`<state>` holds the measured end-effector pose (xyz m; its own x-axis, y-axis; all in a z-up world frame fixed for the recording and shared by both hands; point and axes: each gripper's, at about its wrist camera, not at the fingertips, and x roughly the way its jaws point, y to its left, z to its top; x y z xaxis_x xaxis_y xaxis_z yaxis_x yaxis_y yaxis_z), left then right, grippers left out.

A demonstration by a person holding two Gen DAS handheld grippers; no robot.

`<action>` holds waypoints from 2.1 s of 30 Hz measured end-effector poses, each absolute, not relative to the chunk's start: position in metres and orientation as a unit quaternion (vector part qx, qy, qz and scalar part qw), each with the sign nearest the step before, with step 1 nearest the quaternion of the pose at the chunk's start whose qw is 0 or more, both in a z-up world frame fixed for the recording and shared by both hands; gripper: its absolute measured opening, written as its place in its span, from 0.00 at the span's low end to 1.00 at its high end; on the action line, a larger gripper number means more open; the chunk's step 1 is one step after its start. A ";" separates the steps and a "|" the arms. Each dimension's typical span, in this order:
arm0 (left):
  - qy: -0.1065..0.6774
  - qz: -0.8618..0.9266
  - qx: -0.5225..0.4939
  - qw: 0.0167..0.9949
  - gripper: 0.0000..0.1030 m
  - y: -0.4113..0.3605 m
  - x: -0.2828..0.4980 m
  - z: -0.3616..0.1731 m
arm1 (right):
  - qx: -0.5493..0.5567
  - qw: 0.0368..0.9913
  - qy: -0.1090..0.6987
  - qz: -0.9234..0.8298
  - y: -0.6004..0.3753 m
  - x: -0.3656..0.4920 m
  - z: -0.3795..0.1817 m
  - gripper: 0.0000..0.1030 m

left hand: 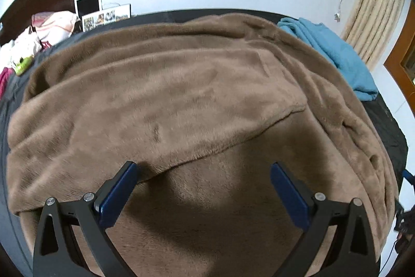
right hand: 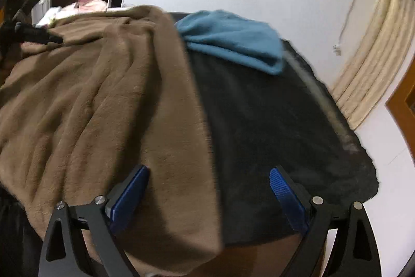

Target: Fold clothes

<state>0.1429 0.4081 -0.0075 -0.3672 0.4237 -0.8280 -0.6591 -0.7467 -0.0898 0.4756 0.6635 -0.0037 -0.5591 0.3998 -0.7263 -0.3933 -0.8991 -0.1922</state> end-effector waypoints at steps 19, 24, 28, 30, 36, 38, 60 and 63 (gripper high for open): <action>0.150 0.823 -0.442 0.323 0.99 0.407 0.150 -0.027 | -0.412 0.331 -0.054 0.847 0.752 0.435 0.006 0.92; 0.150 0.823 -0.441 0.325 0.99 0.406 0.150 -0.027 | -0.350 0.289 0.103 0.885 0.752 0.503 0.026 0.92; 0.149 0.823 -0.441 0.325 0.99 0.407 0.150 -0.027 | -0.288 0.249 0.248 0.891 0.746 0.579 0.031 0.92; 0.144 0.823 -0.443 0.326 0.99 0.406 0.149 -0.027 | -0.269 0.243 0.296 0.884 0.744 0.606 0.026 0.92; 0.131 0.822 -0.447 0.327 0.99 0.402 0.148 -0.027 | -0.234 0.184 0.421 0.857 0.740 0.642 -0.014 0.92; 0.131 0.823 -0.447 0.326 0.99 0.402 0.148 -0.027 | -0.218 0.149 0.455 0.851 0.741 0.641 -0.025 0.92; 0.142 0.827 -0.441 0.320 0.99 0.405 0.149 -0.029 | -0.218 0.072 0.490 0.841 0.737 0.609 -0.074 0.62; 0.142 0.827 -0.440 0.320 0.99 0.405 0.149 -0.029 | -0.214 0.067 0.468 0.855 0.730 0.613 -0.063 0.33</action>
